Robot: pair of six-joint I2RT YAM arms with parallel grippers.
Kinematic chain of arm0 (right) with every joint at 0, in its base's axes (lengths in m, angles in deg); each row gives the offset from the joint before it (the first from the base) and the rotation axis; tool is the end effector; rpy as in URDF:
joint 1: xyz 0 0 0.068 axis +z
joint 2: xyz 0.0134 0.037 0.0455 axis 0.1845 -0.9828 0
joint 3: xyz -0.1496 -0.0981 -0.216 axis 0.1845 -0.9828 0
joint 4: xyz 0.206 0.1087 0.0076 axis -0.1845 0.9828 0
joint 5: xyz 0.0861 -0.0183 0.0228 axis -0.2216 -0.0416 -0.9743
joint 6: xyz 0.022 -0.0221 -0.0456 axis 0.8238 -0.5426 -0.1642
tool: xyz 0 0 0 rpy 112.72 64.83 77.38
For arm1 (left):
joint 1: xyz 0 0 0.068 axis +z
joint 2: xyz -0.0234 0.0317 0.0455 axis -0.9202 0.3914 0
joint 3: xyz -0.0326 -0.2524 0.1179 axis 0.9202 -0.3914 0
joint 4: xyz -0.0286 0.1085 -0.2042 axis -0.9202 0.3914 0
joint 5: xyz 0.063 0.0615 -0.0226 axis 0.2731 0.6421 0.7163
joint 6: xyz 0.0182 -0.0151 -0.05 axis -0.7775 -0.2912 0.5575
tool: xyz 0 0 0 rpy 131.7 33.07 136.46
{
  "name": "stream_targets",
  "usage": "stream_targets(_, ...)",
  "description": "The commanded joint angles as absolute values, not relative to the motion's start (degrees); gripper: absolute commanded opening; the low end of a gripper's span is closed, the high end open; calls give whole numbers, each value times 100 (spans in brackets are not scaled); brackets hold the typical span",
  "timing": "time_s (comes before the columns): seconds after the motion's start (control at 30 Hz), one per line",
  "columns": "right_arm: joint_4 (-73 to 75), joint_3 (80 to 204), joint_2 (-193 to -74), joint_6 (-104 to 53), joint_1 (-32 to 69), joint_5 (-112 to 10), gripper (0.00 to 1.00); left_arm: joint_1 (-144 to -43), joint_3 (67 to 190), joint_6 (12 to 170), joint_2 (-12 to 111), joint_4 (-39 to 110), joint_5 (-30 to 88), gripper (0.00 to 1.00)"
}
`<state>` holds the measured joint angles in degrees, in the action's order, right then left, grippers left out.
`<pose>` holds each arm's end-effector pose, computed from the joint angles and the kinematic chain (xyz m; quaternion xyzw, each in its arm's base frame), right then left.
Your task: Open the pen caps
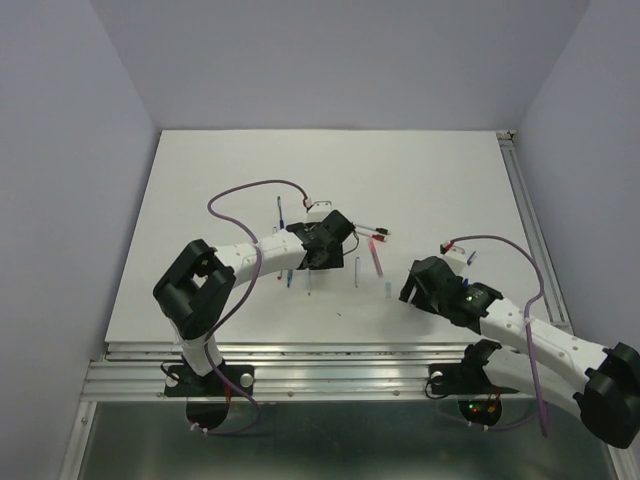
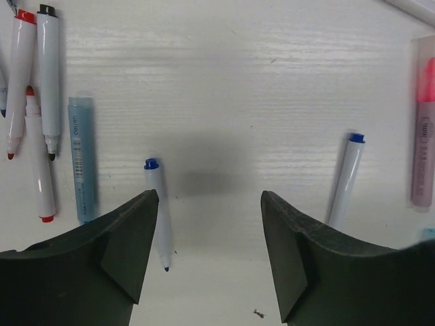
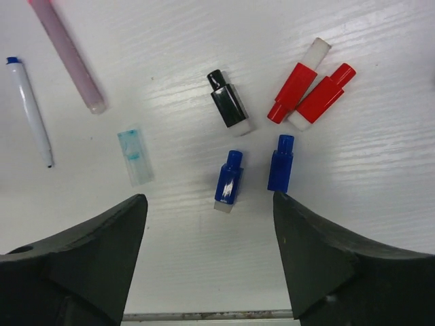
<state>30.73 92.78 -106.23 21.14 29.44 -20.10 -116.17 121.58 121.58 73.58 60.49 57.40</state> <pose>0.1134 0.0761 0.1968 0.1669 0.9266 0.0699 0.3296 0.2287 -0.2449 0.2197 0.0061 0.9443 -0.0833 0.3182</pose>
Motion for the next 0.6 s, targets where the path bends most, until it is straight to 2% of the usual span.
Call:
stream_targets(0.0, 3088, 9519, -10192, 1837, 2901, -1987, 88, -11723, 12617, 12041, 7134, 6130, 5632, 75)
stream_targets(0.07, 3043, 9475, -9981, 1810, 2901, -1970, 100, -11776, 12749, 11989, 7222, 6086, 5553, 76)
stream_targets(0.37, 2991, 9291, -9427, 1871, 2901, -1891, 100, -11881, 13935, 11822, 8101, 5989, 5025, 77)
stream_targets(0.57, 2999, 9185, -9128, 1897, 2901, -1750, 100, -11934, 14770, 11830, 8830, 6129, 4919, 73)
